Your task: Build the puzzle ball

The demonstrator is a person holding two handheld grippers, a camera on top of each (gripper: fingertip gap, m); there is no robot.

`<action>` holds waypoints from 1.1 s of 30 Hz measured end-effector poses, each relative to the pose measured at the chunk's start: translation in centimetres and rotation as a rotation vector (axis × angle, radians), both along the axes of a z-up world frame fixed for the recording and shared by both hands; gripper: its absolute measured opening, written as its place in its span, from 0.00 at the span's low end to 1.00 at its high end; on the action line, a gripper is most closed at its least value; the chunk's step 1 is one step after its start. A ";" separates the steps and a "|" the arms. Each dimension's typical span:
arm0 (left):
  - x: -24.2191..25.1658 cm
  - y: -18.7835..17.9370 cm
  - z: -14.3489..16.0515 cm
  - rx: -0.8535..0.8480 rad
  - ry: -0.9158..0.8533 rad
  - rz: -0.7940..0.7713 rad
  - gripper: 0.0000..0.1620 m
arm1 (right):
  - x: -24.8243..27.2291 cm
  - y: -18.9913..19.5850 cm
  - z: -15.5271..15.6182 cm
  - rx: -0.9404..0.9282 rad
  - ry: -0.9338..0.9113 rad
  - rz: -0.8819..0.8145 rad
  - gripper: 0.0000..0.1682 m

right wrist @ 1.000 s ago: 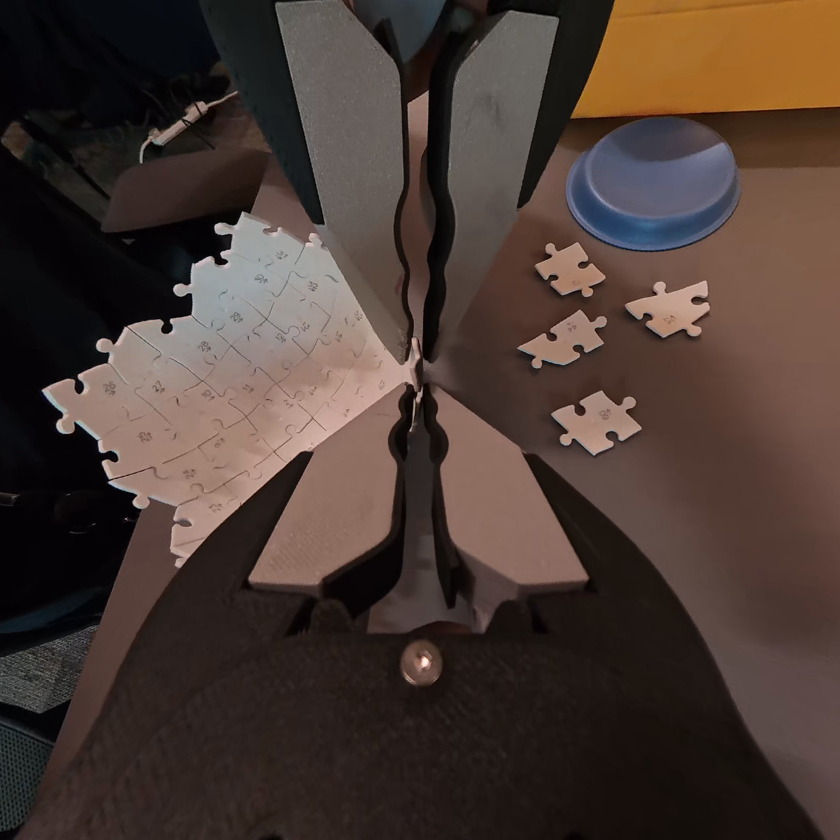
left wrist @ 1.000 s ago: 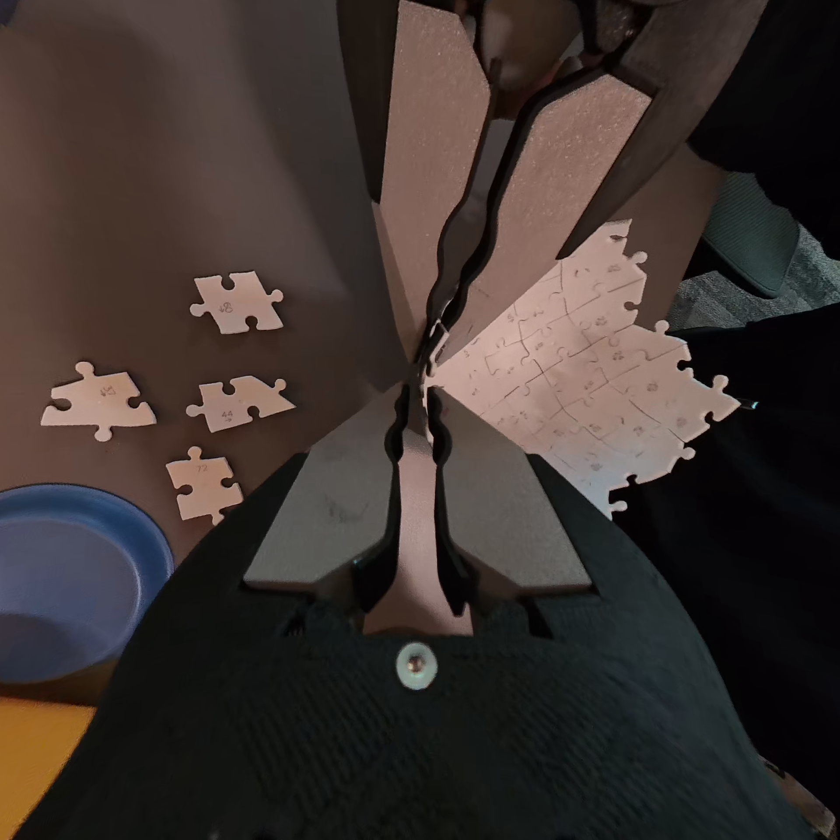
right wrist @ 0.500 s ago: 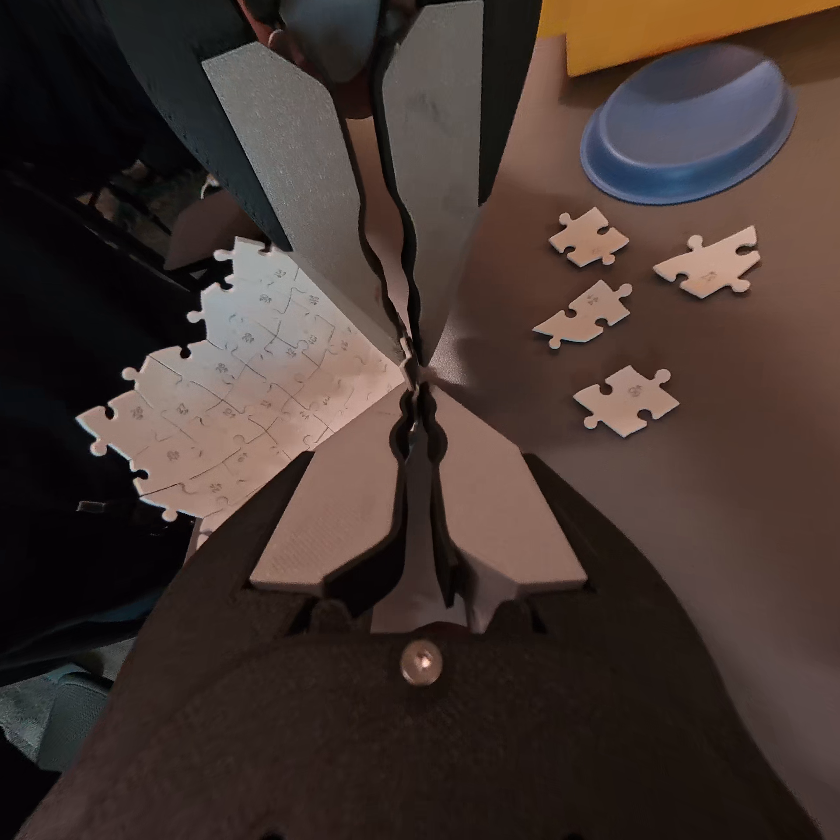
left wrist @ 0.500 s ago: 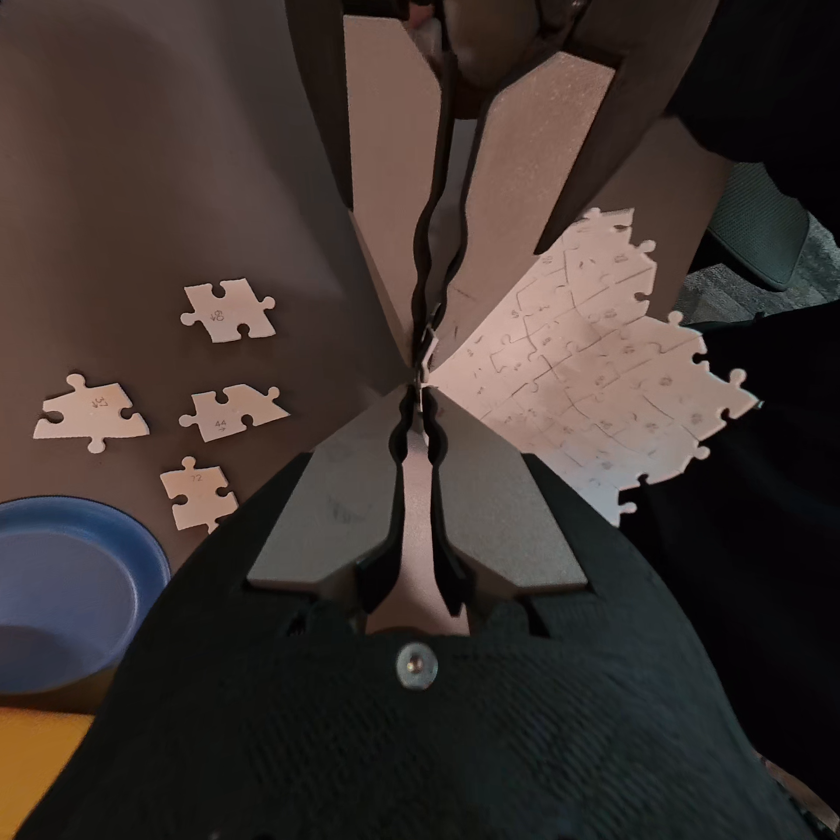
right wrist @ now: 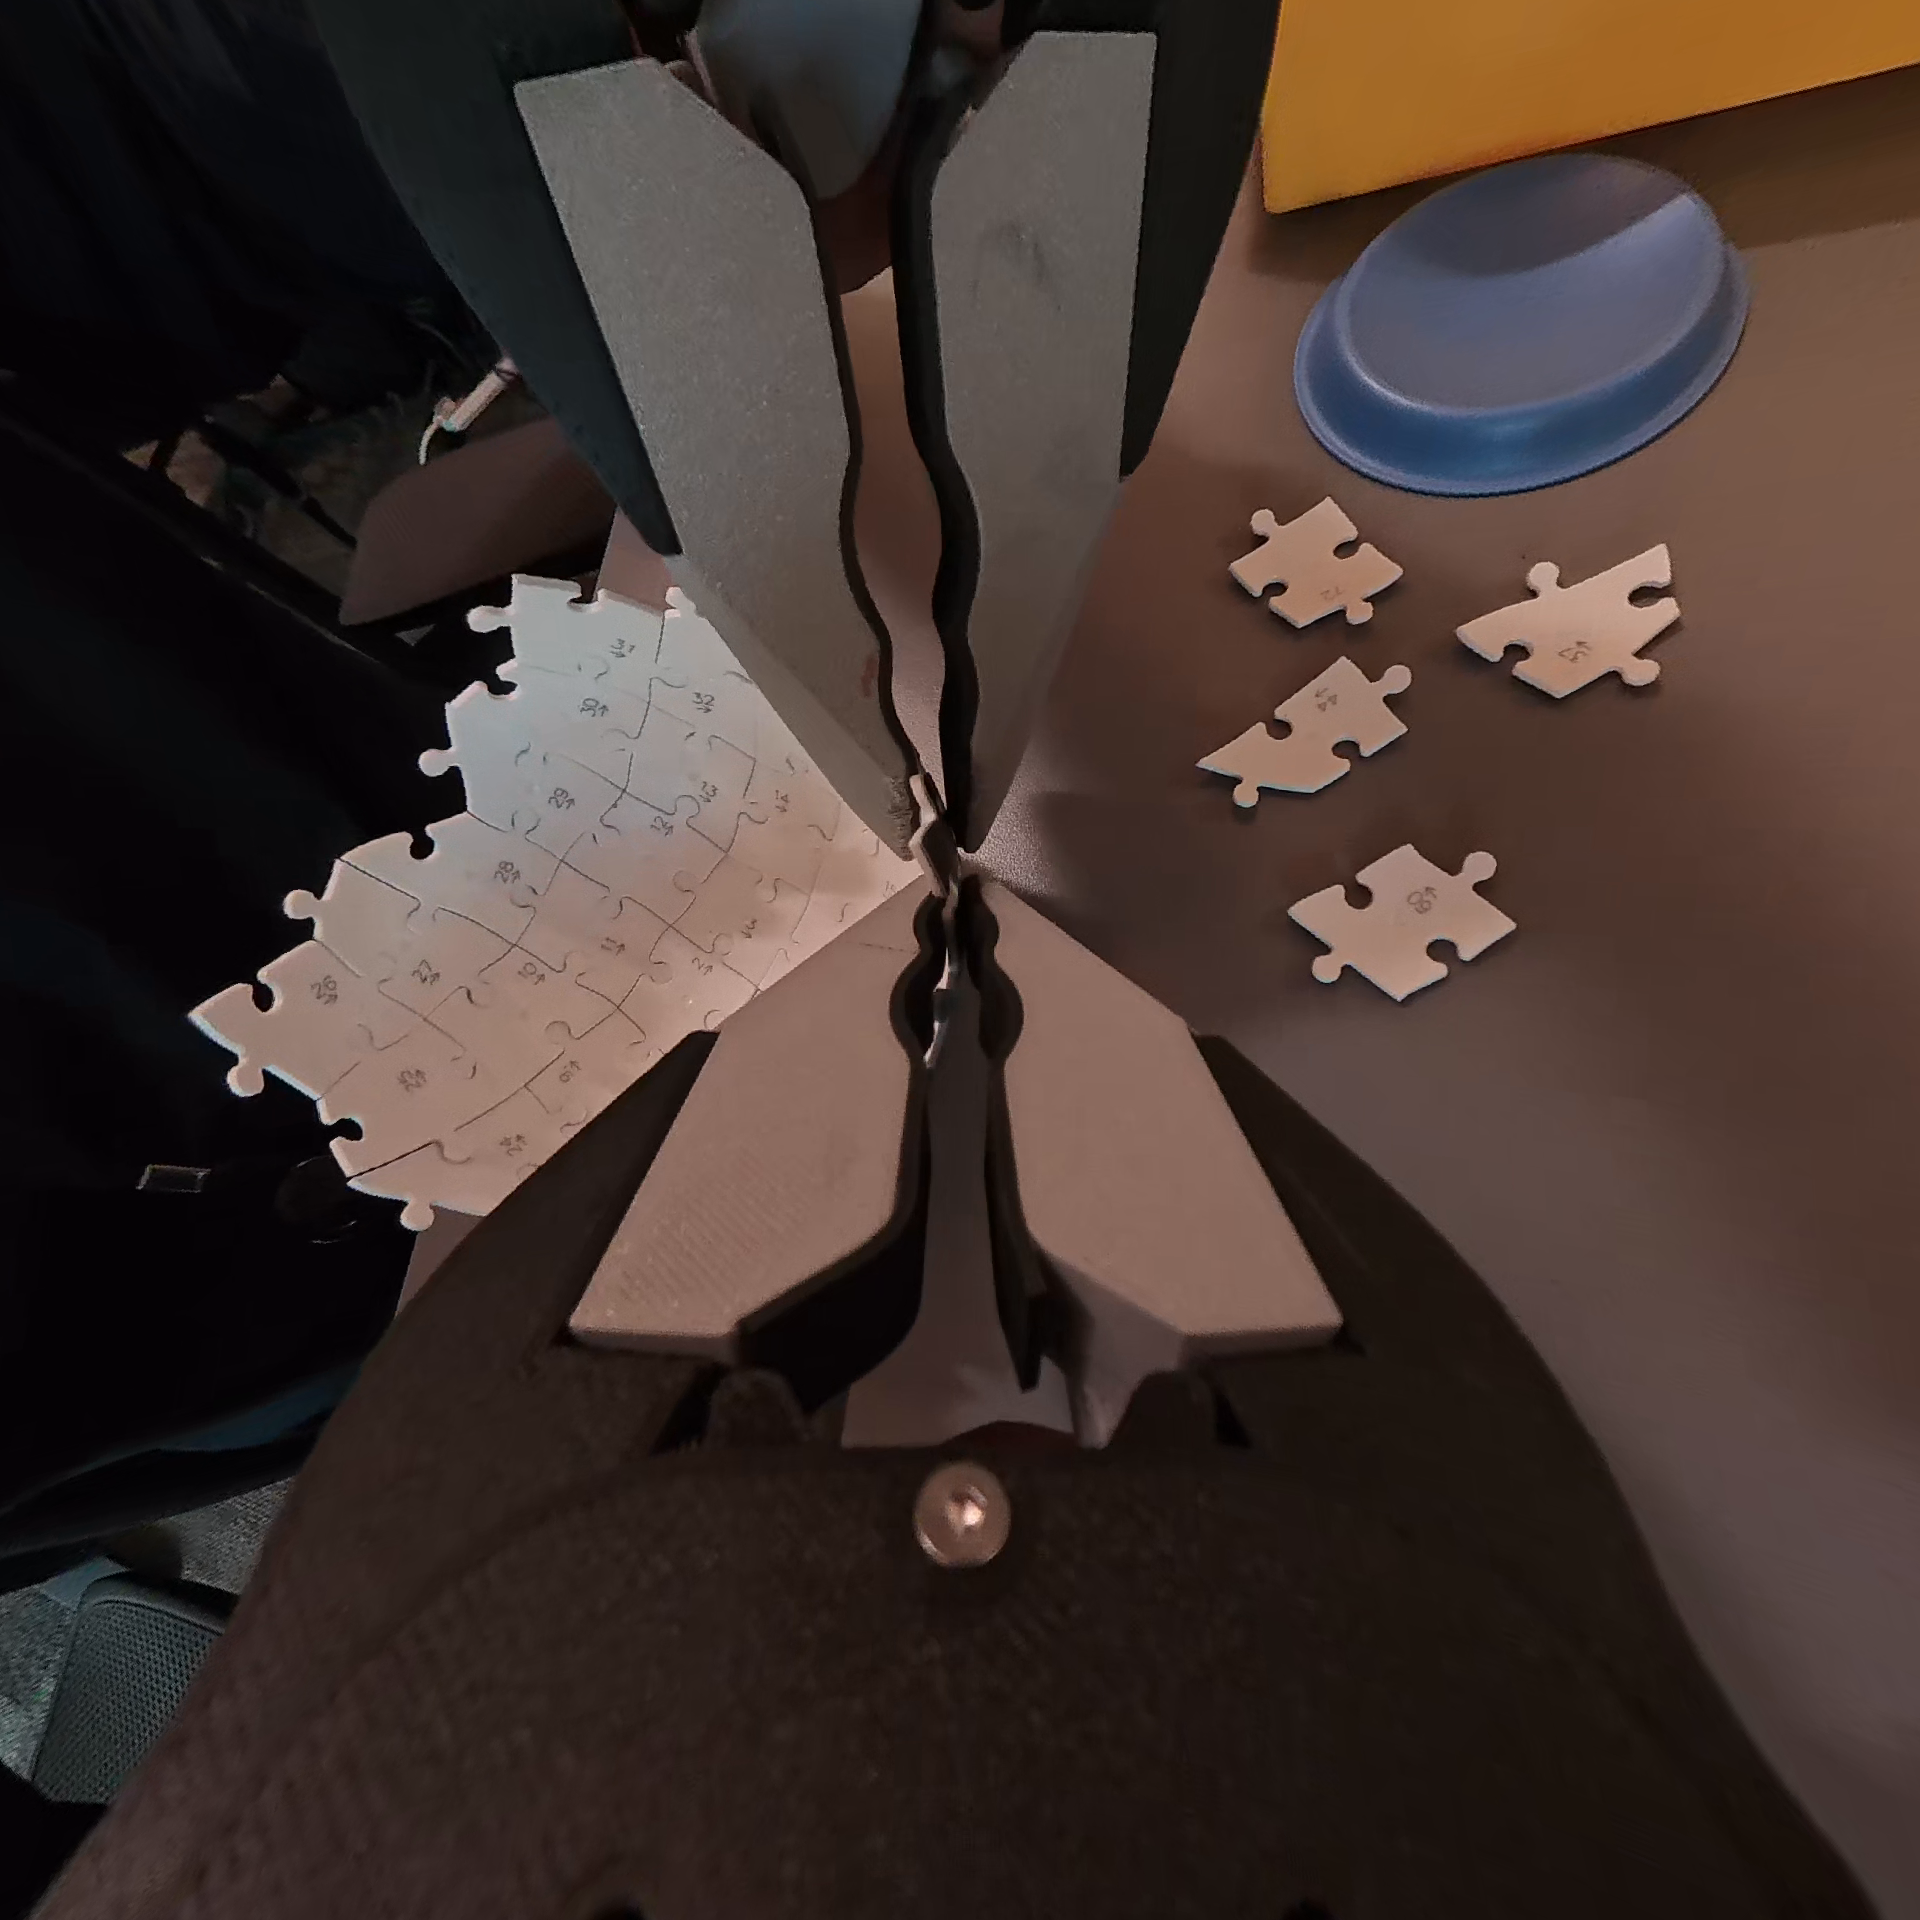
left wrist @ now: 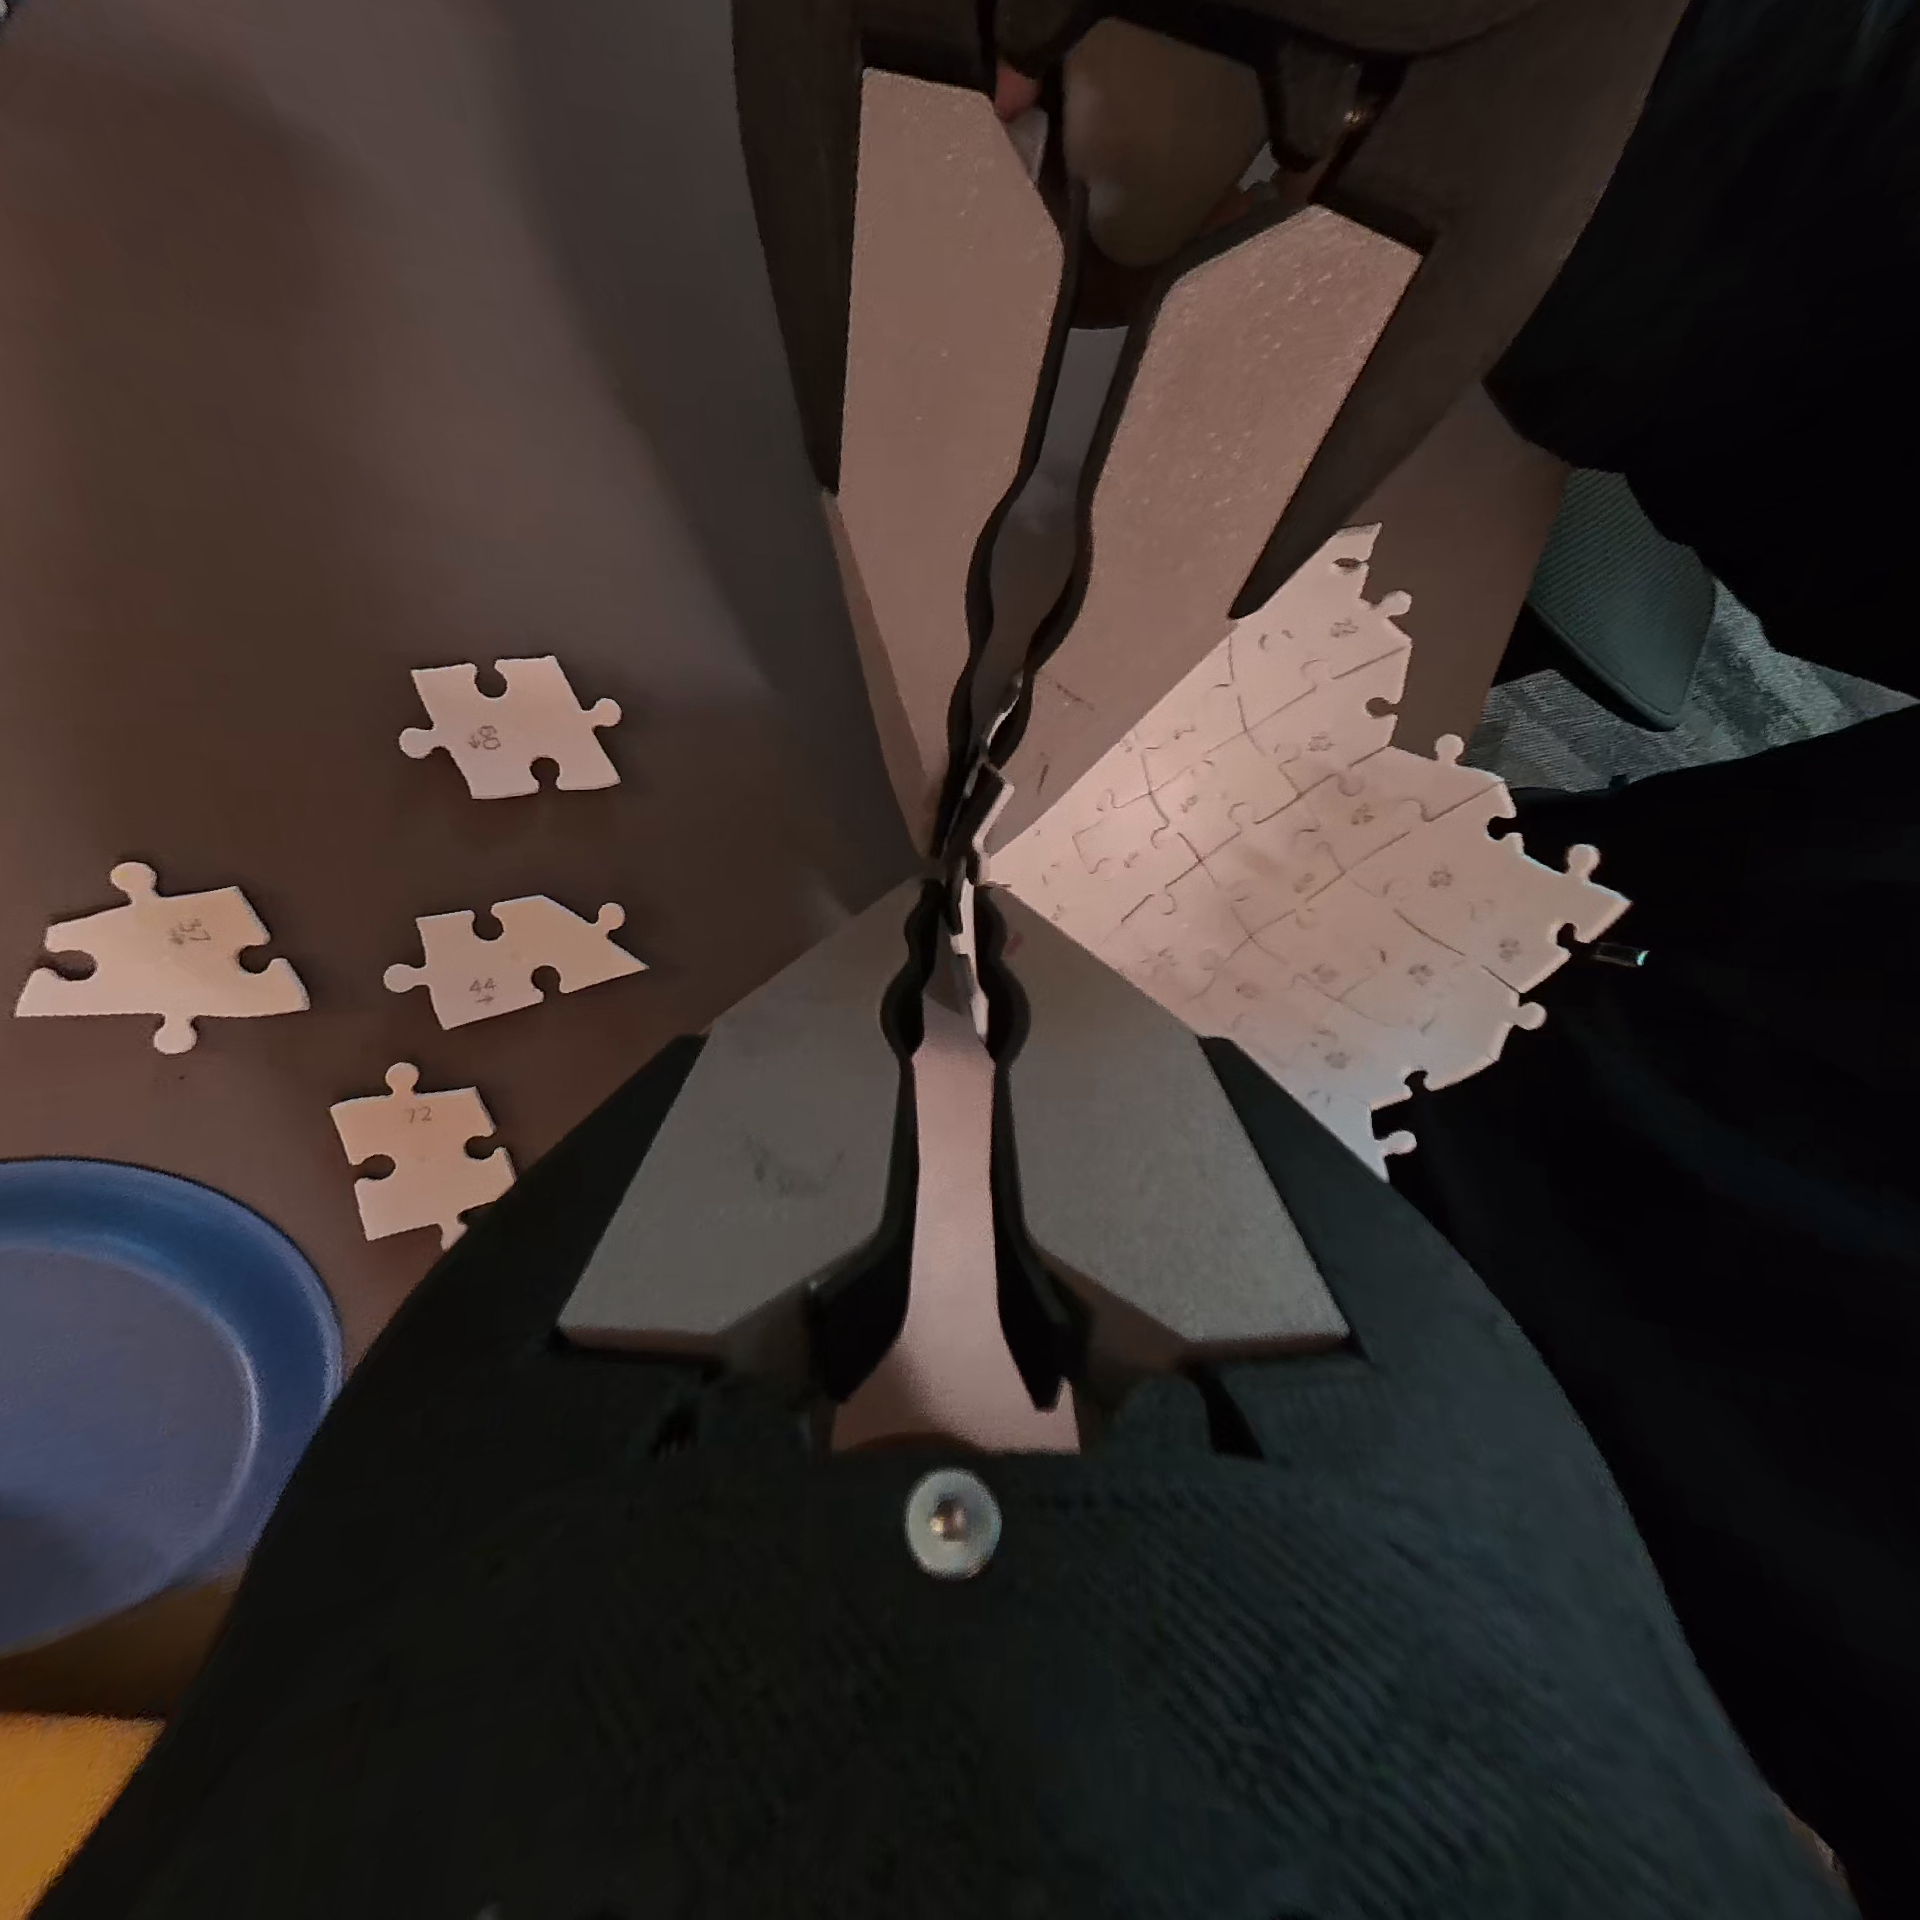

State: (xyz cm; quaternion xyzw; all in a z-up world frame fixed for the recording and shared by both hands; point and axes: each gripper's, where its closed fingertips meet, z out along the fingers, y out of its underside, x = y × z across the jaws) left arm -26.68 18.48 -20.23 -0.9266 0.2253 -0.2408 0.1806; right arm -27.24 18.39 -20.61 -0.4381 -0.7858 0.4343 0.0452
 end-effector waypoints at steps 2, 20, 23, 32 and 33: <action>0.0 0.0 0.1 -0.008 -0.019 0.010 0.03 | 0.0 0.0 0.0 0.005 0.004 -0.001 0.00; -0.5 0.9 0.4 0.056 0.004 0.096 0.01 | -0.3 0.6 0.0 0.007 -0.005 -0.046 0.00; -0.5 1.1 0.5 0.060 -0.003 0.100 0.03 | -0.3 0.7 0.1 0.002 -0.005 -0.048 0.00; -0.4 1.1 0.4 0.038 -0.021 0.104 0.02 | -0.2 0.7 0.0 -0.006 -0.013 -0.051 0.00; -0.5 1.1 0.4 0.039 -0.018 0.107 0.03 | -0.3 0.7 0.0 -0.005 -0.014 -0.053 0.00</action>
